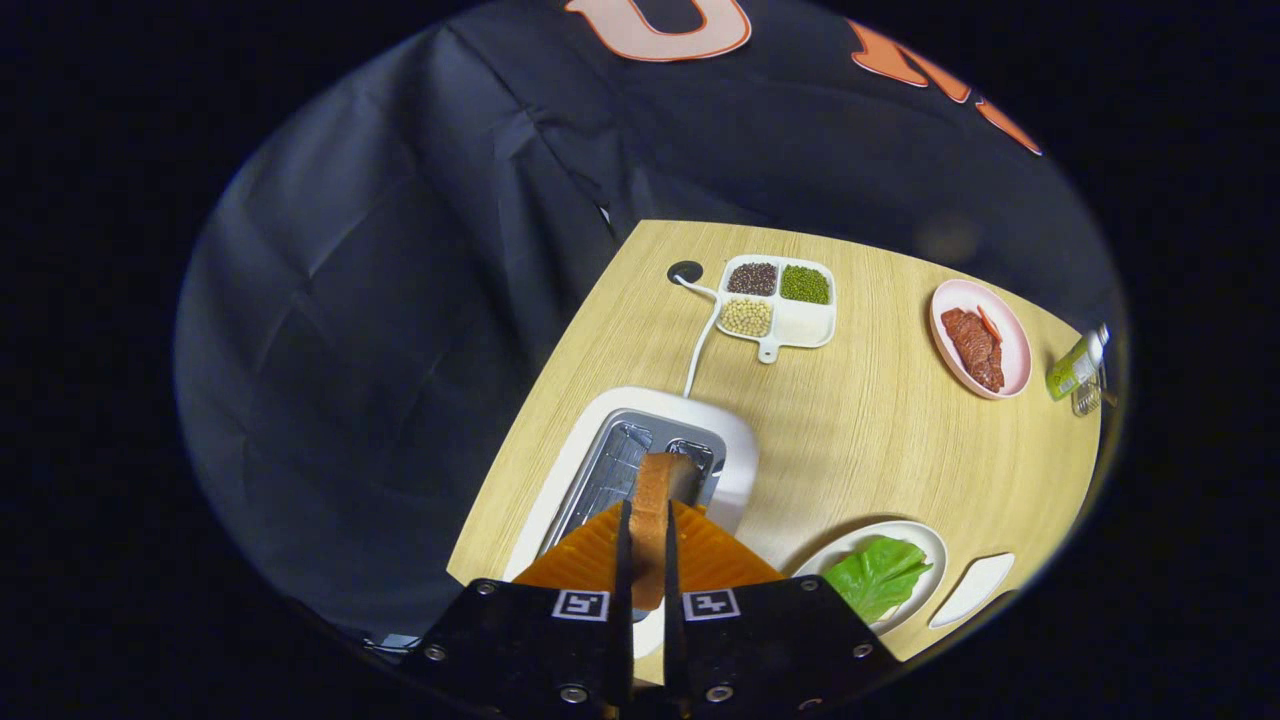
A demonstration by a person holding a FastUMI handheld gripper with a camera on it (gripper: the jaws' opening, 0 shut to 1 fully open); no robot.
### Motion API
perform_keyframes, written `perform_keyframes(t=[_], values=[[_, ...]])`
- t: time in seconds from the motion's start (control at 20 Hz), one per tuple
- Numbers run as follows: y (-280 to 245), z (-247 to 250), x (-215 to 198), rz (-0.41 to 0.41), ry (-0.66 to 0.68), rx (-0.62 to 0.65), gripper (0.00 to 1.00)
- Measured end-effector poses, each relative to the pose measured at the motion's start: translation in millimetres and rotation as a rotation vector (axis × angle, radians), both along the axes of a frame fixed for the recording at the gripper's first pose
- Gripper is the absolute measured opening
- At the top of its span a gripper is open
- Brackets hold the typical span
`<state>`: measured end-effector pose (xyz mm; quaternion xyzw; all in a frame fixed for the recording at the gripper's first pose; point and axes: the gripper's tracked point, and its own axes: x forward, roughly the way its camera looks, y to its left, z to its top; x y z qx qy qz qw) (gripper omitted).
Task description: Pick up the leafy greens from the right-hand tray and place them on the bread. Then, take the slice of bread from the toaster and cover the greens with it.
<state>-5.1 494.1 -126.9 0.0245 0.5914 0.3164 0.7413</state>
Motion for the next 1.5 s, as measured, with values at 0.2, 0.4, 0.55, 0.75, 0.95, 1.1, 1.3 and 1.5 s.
perform_keyframes(t=[0.2, 0.4, 0.55, 0.75, 0.95, 1.1, 1.3, 1.5], values=[[-10.6, 21.4, 5.5, -0.031, -0.026, 0.071, 0.13], [-28.7, 43.2, 2.7, -0.044, -0.047, 0.141, 0.13], [-46.2, 58.2, 1.2, -0.06, -0.067, 0.195, 0.12], [-75.8, 68.9, -0.1, -0.084, -0.088, 0.233, 0.12], [-99.8, 67.9, -7.0, -0.087, -0.09, 0.255, 0.13], [-117.1, 58.6, -13.7, -0.091, -0.082, 0.263, 0.12], [-139.0, 35.2, -22.3, -0.107, -0.05, 0.275, 0.12], [-161.9, 9.0, -23.1, -0.131, -0.022, 0.278, 0.12]])
